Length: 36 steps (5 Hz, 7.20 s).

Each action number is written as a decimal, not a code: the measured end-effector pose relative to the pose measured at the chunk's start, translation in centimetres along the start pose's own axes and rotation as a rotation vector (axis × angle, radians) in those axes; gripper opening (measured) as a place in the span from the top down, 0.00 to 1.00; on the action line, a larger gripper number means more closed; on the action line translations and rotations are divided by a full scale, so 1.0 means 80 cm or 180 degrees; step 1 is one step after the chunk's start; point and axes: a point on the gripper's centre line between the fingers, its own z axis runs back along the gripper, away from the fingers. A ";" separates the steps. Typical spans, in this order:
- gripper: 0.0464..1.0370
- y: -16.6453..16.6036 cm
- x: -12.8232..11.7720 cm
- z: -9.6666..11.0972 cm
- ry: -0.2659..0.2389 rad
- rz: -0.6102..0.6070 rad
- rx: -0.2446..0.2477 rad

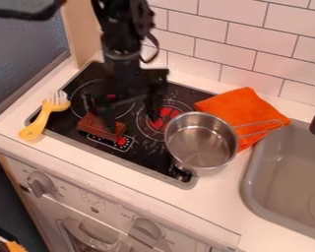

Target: Moved the silver pot at the top left corner of the burner

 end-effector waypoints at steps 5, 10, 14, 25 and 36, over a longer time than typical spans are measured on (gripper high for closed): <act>0.04 -0.057 -0.034 -0.057 -0.0194 -0.0619 0.0027; 0.85 -0.073 -0.046 -0.082 -0.0217 -0.0629 -0.0079; 0.97 -0.047 -0.033 -0.055 -0.0119 -0.0602 -0.0089; 0.76 0.022 0.253 -0.102 0.0210 -0.1541 0.0081; 0.04 0.037 0.237 0.027 -0.0427 -0.1353 -0.0112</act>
